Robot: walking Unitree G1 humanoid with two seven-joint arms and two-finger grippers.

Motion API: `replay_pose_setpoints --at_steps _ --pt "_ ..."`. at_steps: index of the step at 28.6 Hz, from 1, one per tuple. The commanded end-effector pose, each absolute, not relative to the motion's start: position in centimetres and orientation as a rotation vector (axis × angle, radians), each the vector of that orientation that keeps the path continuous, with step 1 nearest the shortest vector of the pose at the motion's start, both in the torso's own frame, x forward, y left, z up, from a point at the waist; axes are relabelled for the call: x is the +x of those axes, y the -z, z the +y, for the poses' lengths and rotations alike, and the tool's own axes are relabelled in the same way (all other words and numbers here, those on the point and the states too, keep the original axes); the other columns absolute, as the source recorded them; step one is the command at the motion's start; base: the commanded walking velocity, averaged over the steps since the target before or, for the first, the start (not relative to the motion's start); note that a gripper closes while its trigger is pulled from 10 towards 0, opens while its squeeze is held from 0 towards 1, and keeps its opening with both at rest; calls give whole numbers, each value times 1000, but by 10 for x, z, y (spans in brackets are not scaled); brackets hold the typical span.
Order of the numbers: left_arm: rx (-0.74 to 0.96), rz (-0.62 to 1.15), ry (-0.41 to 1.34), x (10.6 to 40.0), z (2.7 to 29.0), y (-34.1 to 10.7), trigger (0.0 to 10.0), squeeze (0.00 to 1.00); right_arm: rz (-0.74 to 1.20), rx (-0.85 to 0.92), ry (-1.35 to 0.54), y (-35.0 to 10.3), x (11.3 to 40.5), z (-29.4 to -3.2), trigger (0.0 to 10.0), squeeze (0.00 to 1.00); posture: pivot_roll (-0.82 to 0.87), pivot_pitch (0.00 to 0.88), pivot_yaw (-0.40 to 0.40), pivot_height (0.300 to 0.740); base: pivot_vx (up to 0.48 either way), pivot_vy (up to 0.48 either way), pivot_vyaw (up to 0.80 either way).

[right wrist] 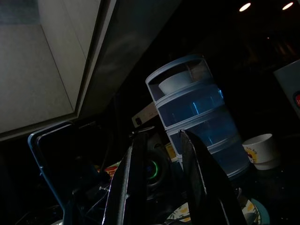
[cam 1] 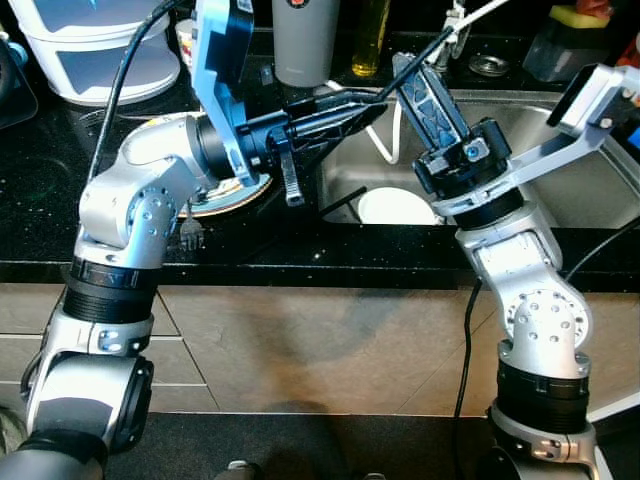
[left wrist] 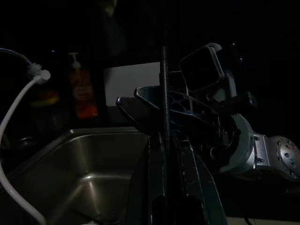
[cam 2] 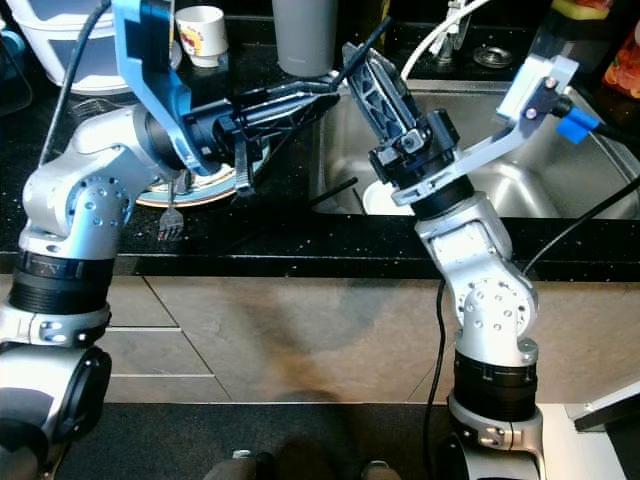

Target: Kitchen organization

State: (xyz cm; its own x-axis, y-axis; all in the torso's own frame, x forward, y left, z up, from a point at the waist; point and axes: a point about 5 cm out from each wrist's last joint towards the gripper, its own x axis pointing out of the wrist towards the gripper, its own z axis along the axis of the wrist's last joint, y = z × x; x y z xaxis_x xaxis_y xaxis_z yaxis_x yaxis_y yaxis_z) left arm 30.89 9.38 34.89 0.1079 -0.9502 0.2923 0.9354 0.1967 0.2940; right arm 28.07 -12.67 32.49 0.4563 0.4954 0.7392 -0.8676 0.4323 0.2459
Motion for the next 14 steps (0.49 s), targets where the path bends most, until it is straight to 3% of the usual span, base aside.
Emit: replay_pose_setpoints --at_steps 1,6,14 --pt "34 -480 1356 311 96 -355 10000 0 -663 658 -963 -331 273 -125 10000 0 97 115 9 740 0 0 0" --pt "36 -511 1269 318 109 -367 10000 0 -665 644 -956 -331 272 -127 10000 0 97 118 8 740 0 0 0" --pt "59 -469 1296 316 104 -354 10000 0 -671 634 -963 -333 272 -126 10000 0 98 118 7 740 0 0 0"
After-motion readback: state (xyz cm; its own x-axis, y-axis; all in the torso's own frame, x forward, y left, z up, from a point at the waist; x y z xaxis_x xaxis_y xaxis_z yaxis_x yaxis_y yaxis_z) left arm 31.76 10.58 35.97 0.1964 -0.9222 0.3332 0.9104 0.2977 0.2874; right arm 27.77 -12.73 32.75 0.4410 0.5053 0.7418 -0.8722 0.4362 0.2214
